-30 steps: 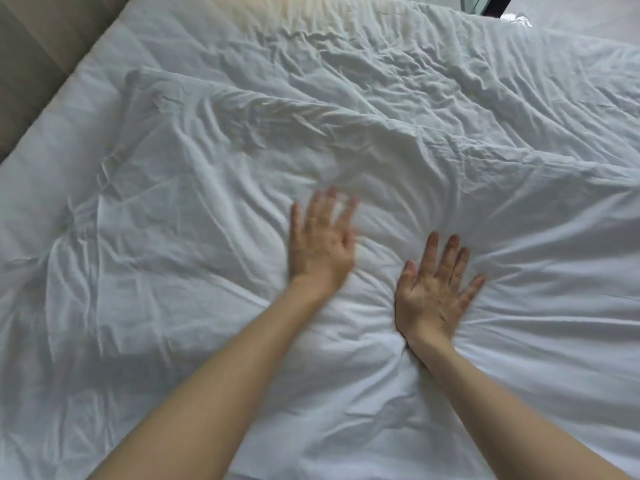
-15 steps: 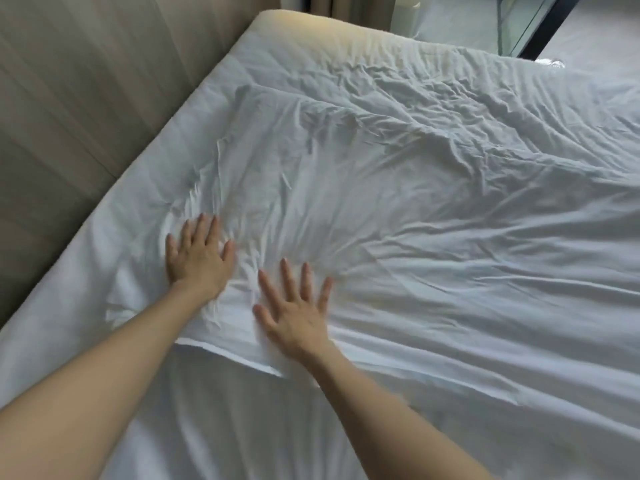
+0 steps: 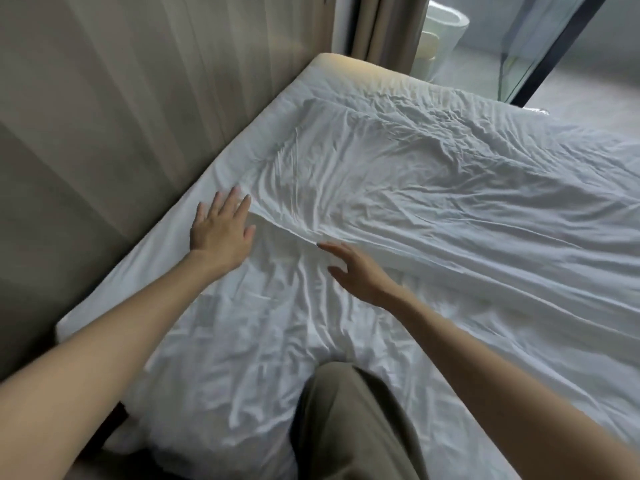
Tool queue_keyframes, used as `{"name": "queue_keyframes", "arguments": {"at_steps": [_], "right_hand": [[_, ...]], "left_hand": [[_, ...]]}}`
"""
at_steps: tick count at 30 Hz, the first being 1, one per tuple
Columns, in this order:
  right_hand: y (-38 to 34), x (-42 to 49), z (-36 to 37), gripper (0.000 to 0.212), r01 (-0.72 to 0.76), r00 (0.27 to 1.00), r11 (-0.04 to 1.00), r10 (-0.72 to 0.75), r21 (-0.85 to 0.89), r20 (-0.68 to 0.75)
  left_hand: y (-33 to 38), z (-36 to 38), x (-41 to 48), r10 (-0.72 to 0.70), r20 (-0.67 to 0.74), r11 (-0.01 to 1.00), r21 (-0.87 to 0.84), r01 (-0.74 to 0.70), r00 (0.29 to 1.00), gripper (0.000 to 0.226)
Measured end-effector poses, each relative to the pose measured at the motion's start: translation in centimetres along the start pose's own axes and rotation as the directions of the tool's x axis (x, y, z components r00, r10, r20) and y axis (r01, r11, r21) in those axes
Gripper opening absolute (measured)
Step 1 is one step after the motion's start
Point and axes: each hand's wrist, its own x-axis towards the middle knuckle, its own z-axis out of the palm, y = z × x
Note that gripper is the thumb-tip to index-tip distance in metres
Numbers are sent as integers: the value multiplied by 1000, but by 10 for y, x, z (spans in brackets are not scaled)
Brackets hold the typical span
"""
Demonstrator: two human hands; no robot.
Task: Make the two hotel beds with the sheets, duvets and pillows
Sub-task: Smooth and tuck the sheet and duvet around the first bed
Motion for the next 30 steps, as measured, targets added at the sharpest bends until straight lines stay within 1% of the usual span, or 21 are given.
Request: {"name": "queue_keyframes", "arguments": {"at_steps": [4, 6, 8, 11, 13, 16, 22, 24, 26, 27, 30], "right_hand": [[-32, -57, -9, 52, -40, 999, 994, 41, -97, -1], [-45, -80, -4, 52, -81, 996, 987, 85, -139, 27], [-57, -100, 6, 53, -119, 990, 983, 129, -138, 61], [-75, -123, 27, 53, -143, 979, 978, 162, -153, 125], [-86, -130, 45, 55, -191, 957, 968, 220, -162, 188], [-101, -130, 76, 57, -265, 921, 947, 305, -182, 242], [-95, -121, 155, 64, -273, 854, 942, 330, -194, 402], [-85, -113, 176, 65, -275, 855, 934, 346, -229, 387], [-74, -104, 190, 67, -269, 875, 924, 352, -271, 331], [-66, -100, 196, 71, -285, 878, 921, 362, -266, 313], [-44, -94, 211, 85, -345, 847, 911, 406, -227, 343]], "left_hand": [[-18, -10, -70, -28, 11, 998, -59, 28, 1000, 58], [-27, -5, -101, -39, 25, 992, -122, 42, 999, 58], [-38, 6, -130, -69, 76, 980, -179, 82, 995, 57], [-58, 29, -168, -135, 193, 962, -211, 175, 972, 58], [-71, 45, -189, -170, 260, 942, -240, 234, 951, 58], [-89, 70, -212, -229, 323, 892, -307, 331, 918, 59], [-122, 122, -224, -330, 411, 782, -385, 490, 850, 70], [-131, 139, -219, -345, 419, 783, -365, 503, 840, 74], [-137, 156, -213, -345, 427, 802, -329, 499, 836, 76], [-140, 165, -209, -352, 436, 798, -322, 509, 828, 79], [-143, 187, -194, -383, 485, 742, -346, 574, 787, 97]]}}
